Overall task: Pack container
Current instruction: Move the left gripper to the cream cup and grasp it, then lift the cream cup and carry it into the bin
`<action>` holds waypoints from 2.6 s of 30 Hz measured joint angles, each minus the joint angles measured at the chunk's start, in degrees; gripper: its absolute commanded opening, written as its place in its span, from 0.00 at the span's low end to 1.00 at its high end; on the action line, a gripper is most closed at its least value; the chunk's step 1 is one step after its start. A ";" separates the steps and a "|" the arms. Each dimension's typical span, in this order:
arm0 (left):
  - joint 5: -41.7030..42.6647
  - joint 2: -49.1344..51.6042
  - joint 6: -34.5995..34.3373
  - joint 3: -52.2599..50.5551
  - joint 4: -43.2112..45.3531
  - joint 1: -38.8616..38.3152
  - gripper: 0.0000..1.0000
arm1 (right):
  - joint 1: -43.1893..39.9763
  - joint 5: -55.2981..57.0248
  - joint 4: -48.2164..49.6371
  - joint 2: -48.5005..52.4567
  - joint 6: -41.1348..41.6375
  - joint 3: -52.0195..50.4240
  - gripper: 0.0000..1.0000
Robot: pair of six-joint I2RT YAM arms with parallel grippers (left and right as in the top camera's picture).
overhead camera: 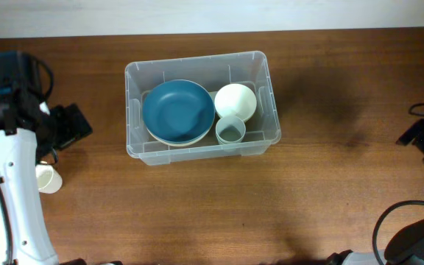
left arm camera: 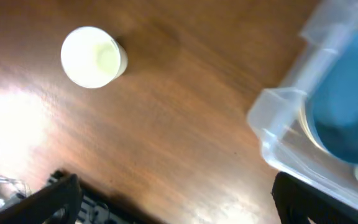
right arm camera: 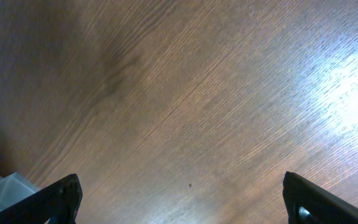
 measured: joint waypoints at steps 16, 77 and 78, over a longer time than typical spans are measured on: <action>1.16 -1.70 -5.68 -22.56 22.23 14.97 0.99 | 0.00 0.00 0.02 0.00 -0.02 0.00 0.99; 4.02 20.81 -6.40 -21.24 30.47 17.00 0.01 | 0.00 0.02 0.00 0.00 -0.02 0.00 0.99; 5.27 20.81 -5.75 -18.88 29.57 17.00 0.01 | 0.00 0.00 0.02 0.00 0.00 0.00 0.99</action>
